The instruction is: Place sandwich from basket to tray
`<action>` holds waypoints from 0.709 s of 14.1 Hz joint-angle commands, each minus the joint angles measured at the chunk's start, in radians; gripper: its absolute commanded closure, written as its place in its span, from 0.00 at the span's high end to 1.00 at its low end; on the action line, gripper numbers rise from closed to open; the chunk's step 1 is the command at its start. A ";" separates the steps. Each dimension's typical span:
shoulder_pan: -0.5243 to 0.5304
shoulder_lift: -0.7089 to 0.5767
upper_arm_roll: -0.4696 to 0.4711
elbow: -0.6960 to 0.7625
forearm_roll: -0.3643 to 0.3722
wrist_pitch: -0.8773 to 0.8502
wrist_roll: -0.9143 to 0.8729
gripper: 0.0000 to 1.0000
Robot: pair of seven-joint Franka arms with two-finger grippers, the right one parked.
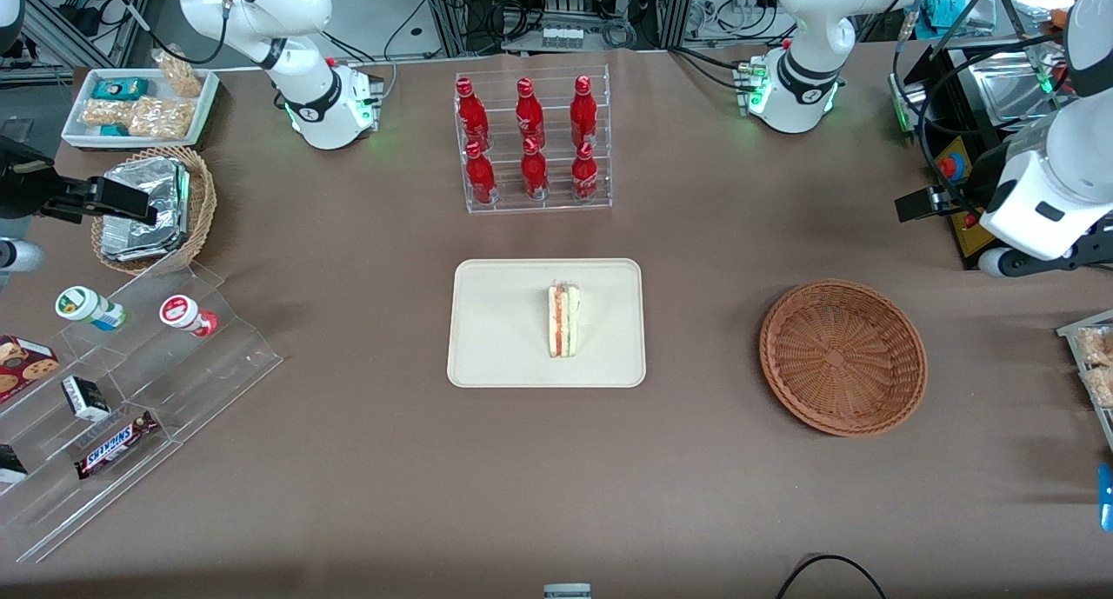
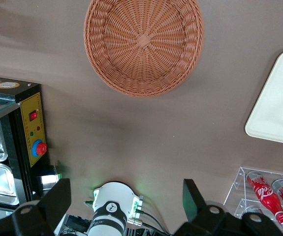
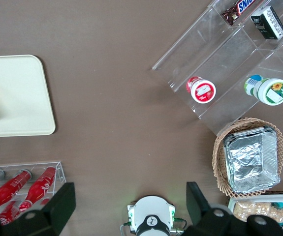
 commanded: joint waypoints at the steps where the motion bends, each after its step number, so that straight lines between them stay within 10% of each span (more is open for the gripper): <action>1: 0.000 -0.081 -0.003 -0.075 -0.007 0.021 -0.002 1.00; 10: 0.042 -0.206 -0.003 -0.211 -0.055 0.095 0.095 1.00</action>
